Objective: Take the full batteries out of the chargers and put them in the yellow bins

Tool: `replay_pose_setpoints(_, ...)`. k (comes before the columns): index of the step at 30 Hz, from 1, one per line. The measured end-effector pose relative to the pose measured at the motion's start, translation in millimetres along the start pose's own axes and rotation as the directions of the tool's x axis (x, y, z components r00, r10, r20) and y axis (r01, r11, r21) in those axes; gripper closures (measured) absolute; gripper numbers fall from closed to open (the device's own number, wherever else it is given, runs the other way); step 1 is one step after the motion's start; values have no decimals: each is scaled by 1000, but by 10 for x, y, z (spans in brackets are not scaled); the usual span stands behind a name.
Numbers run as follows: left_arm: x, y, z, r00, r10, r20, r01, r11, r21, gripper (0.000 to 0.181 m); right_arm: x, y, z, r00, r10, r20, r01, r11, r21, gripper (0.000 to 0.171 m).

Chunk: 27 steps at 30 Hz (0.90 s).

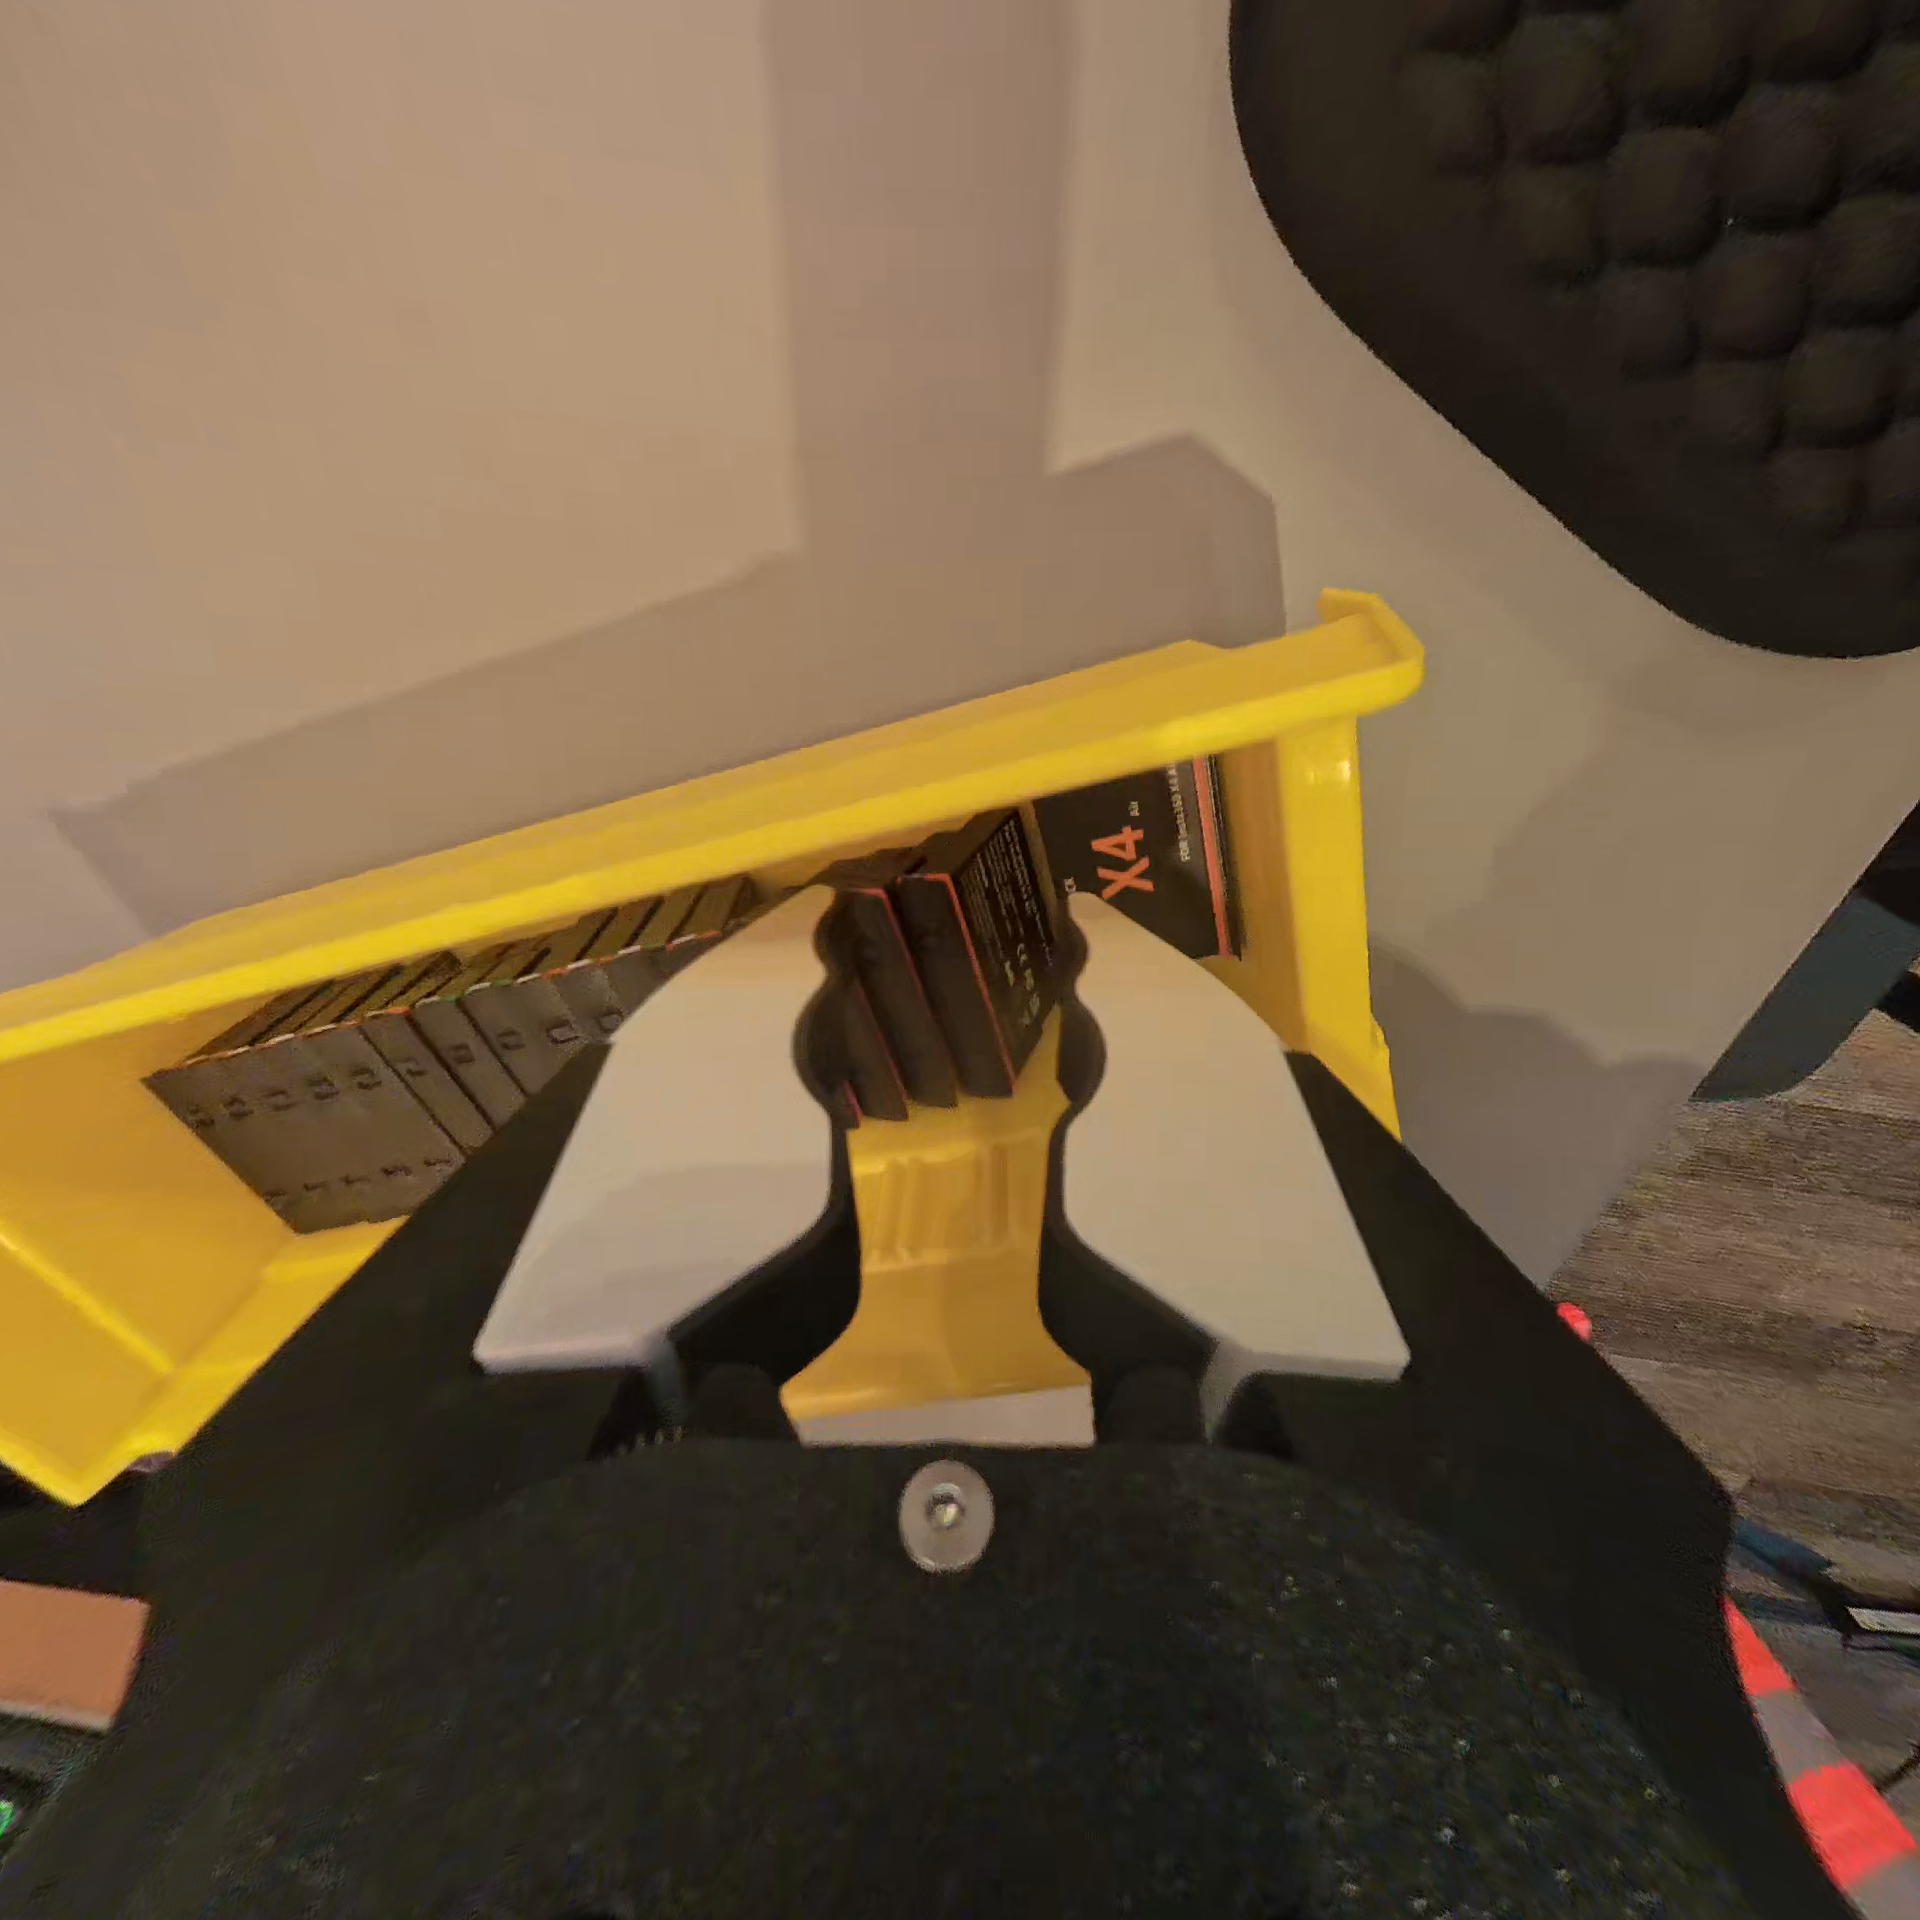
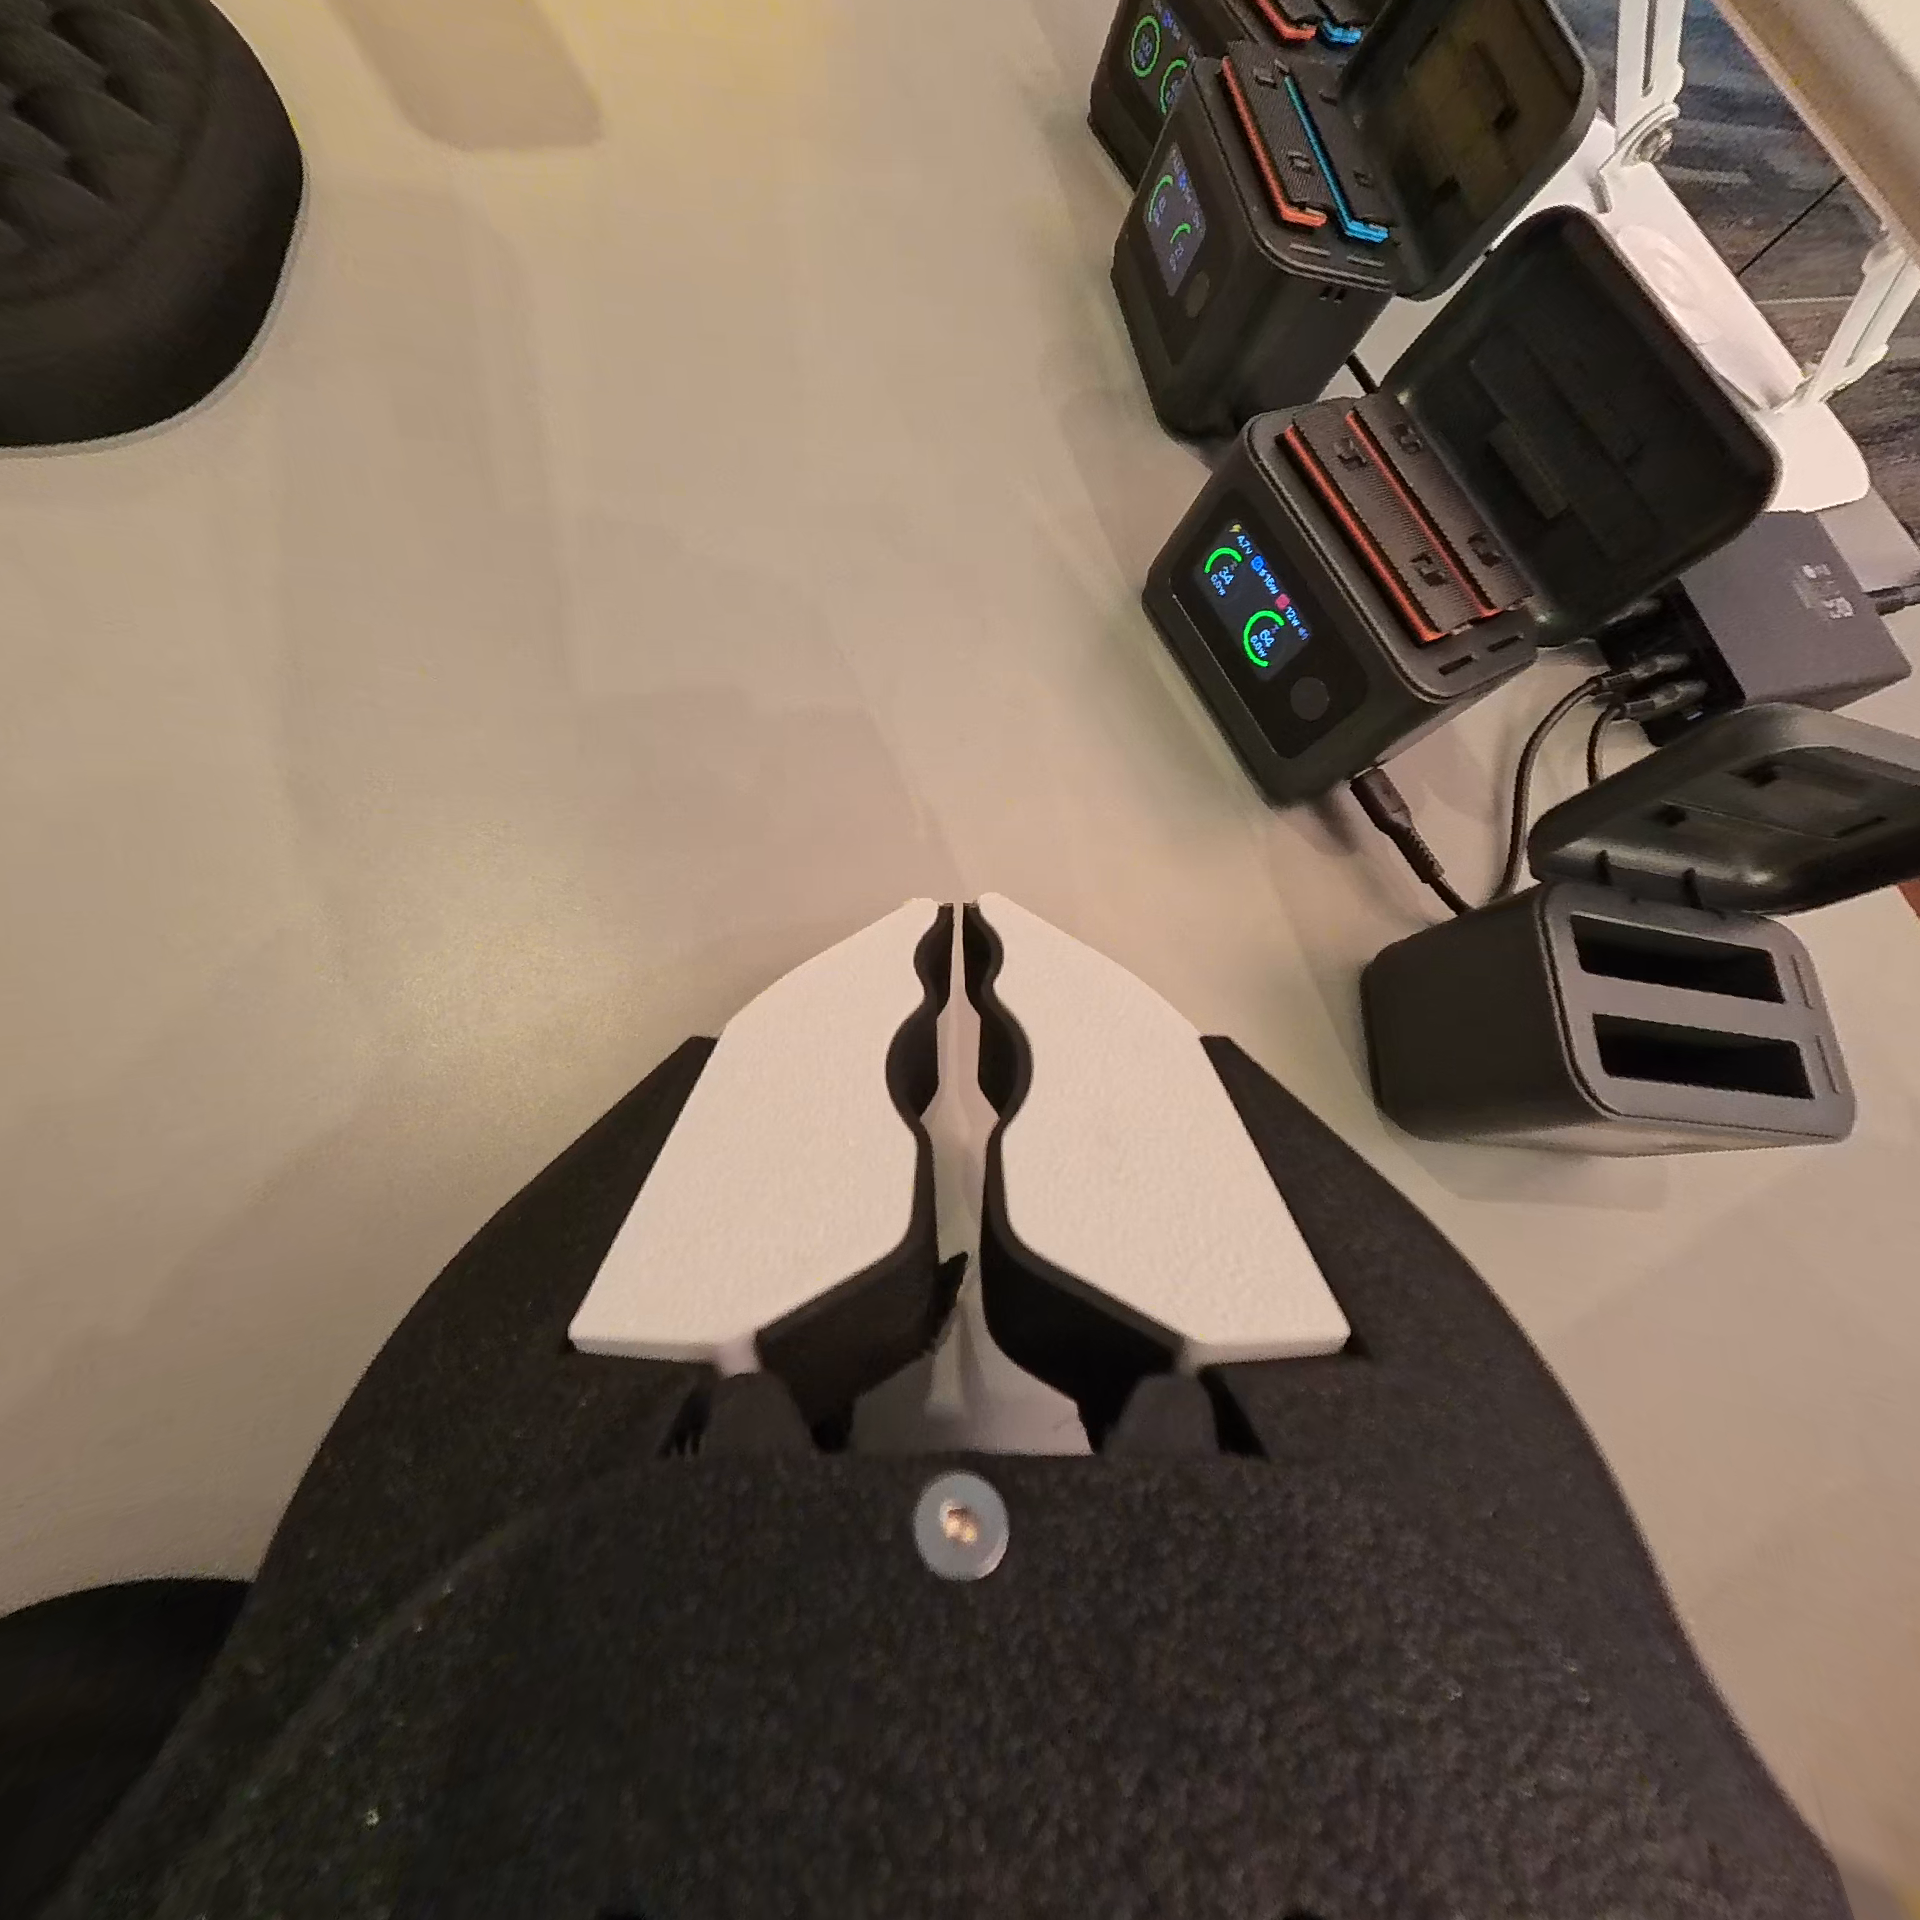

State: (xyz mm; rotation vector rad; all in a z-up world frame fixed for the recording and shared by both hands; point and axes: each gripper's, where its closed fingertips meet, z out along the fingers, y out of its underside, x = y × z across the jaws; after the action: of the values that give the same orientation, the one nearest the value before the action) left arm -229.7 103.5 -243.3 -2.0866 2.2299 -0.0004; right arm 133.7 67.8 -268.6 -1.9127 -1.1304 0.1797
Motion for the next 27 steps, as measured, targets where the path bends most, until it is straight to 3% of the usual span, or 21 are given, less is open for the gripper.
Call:
replay_pose_setpoints(3,70,41,23,1000,19,-18,-20,1000,-22,127,-5,0,3,1000,-2,1,2,1000,-1,170)
replay_pose_setpoints(6,101,49,89,999,50,-19,-51,998,-31,127,-8,1,4,1000,-3,1,3,1000,-3,170)
replay_pose_setpoints(10,100,4,154,996,91,-22,-91,996,-20,135,-9,3,8,1000,-3,2,3,1000,-4,170)
replay_pose_setpoints(17,34,94,323,984,172,-49,-177,976,-124,145,-2,11,6,1000,-2,-1,2,1000,-7,170)
replay_pose_setpoints(27,30,115,188,949,302,92,-279,939,-201,164,7,39,16,1000,-11,-7,10,1000,-20,170)
